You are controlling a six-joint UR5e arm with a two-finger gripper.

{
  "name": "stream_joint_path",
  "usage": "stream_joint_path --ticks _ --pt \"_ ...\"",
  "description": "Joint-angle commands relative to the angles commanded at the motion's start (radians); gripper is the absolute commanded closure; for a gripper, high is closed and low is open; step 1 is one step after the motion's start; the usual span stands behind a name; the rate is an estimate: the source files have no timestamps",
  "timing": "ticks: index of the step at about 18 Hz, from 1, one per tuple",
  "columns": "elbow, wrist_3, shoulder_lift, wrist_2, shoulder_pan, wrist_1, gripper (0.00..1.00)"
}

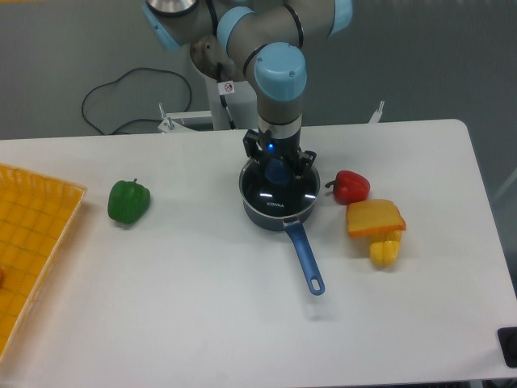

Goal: Open the lid
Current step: 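Lower the gripper onto the blue knob and close on it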

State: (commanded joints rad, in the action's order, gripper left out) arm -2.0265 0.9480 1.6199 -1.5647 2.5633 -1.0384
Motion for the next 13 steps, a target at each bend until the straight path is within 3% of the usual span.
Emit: stream_joint_path --ticks 9,13 --pt "0.081 -0.006 0.008 0.003 -0.012 -0.097 0.34" --pt "0.159 -0.041 0.032 0.021 -0.020 -0.163 0.34"
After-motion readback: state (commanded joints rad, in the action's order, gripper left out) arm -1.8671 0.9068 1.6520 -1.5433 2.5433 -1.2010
